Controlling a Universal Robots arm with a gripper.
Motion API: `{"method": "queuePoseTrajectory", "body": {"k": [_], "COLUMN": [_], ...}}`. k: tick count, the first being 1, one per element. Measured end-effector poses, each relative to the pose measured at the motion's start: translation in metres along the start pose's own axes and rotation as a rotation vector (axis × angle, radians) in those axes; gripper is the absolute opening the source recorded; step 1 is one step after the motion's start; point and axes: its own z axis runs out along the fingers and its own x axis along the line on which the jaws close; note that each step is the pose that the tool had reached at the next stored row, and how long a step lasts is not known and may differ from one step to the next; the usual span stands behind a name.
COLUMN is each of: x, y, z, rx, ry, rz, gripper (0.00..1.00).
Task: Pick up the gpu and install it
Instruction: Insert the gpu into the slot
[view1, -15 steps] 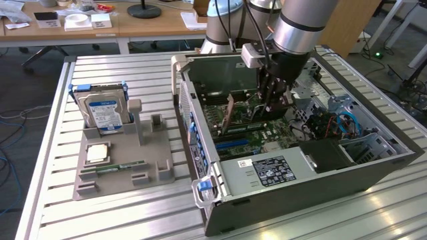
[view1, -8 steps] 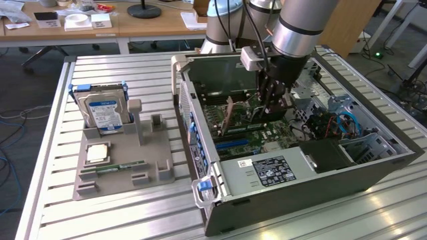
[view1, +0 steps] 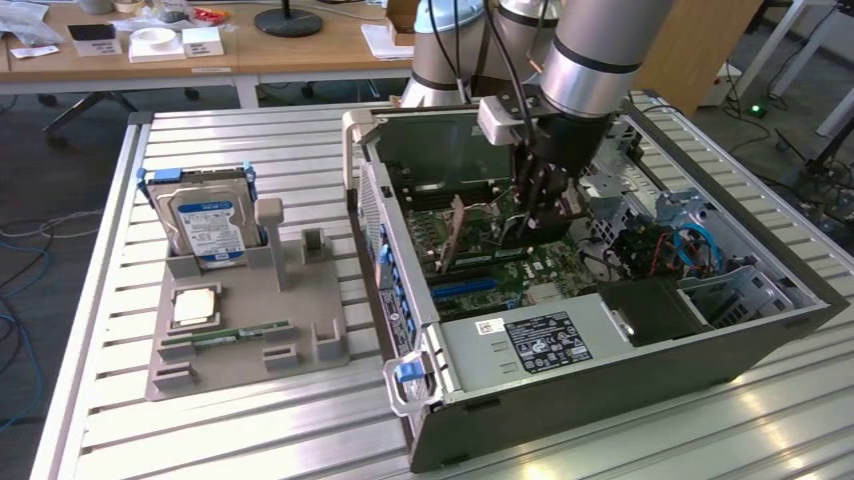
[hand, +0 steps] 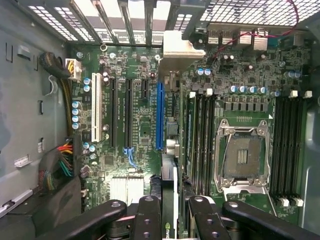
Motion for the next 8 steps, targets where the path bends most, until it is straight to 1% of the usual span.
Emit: {"method": "queuePoseTrajectory", "body": {"k": [3,8], "x": [0.0,0.0001], "y": [0.0043,0.0078], "z": [0.0009,0.0022], "rx": [0.0033,0.0039], "ry": [0.0001,0.0003], "rz": [-0.003,-0.003], "gripper": [0.26,0.26]}}
